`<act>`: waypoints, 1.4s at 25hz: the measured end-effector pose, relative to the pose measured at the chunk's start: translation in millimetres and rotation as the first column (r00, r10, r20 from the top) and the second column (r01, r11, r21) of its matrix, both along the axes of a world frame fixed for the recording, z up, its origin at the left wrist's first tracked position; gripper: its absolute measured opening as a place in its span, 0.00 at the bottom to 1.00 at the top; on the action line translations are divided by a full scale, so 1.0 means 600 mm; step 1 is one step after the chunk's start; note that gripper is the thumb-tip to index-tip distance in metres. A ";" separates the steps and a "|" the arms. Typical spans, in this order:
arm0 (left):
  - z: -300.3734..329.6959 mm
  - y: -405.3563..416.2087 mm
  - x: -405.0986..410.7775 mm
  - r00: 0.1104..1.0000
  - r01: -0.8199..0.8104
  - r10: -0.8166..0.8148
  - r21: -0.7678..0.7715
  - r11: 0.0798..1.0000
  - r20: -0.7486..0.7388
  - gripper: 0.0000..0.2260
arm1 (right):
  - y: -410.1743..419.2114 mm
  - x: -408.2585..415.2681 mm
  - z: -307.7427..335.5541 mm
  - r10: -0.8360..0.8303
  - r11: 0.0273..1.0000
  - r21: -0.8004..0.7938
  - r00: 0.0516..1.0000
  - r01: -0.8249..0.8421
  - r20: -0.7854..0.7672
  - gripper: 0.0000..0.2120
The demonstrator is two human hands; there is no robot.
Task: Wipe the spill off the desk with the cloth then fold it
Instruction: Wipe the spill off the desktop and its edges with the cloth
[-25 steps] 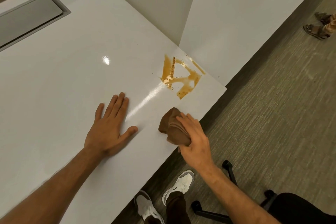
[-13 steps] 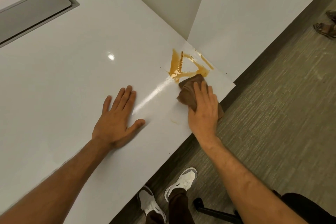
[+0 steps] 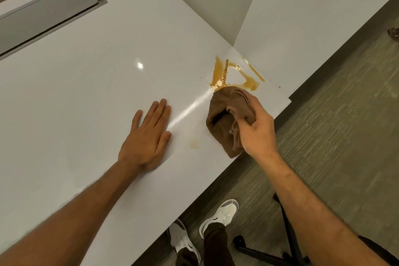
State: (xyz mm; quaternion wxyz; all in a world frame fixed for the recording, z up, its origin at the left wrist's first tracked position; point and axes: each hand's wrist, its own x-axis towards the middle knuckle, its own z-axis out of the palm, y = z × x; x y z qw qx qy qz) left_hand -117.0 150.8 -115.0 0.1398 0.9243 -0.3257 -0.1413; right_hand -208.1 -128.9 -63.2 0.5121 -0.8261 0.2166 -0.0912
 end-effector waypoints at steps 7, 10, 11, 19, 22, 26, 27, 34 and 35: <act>-0.004 -0.001 0.001 1.000 -0.004 0.003 0.028 1.000 0.010 0.30 | 0.035 0.054 -0.063 0.231 0.715 -0.612 0.940 -0.339 -0.250 0.39; -0.001 -0.002 0.001 1.000 -0.001 0.001 0.027 1.000 0.014 0.31 | 0.042 0.066 -0.070 0.299 0.735 -0.585 0.938 -0.343 -0.174 0.37; 0.000 -0.001 0.001 1.000 0.000 0.000 0.027 1.000 0.014 0.31 | 0.048 0.069 -0.071 0.346 0.737 -0.563 0.924 -0.375 -0.164 0.36; -0.003 0.008 -0.003 0.999 -0.049 0.045 -0.143 0.988 -0.027 0.31 | 0.085 0.006 -0.066 0.727 0.607 -0.332 0.673 -0.723 -0.137 0.40; -0.004 0.008 -0.003 0.999 -0.051 0.050 -0.128 0.991 -0.008 0.32 | 0.088 -0.067 -0.061 0.766 0.594 -0.292 0.638 -0.750 -0.079 0.37; -0.010 0.004 -0.004 0.997 -0.072 0.074 -0.102 0.992 0.017 0.32 | 0.091 -0.142 -0.042 0.657 0.753 -0.056 0.754 -0.656 -0.012 0.27; -0.010 0.004 -0.003 0.997 -0.079 0.082 -0.103 0.992 0.018 0.32 | 0.092 -0.145 -0.029 0.575 0.812 0.131 0.818 -0.568 -0.017 0.26; 0.012 0.037 -0.027 0.983 -0.182 0.181 -0.244 0.953 -0.025 0.33 | 0.066 -0.069 0.011 -0.026 0.992 0.120 0.999 0.029 -0.022 0.26; 0.010 0.059 -0.028 0.975 -0.217 0.223 -0.207 0.954 0.005 0.34 | 0.068 -0.061 0.001 -0.006 0.999 -0.044 0.995 0.002 -0.101 0.27</act>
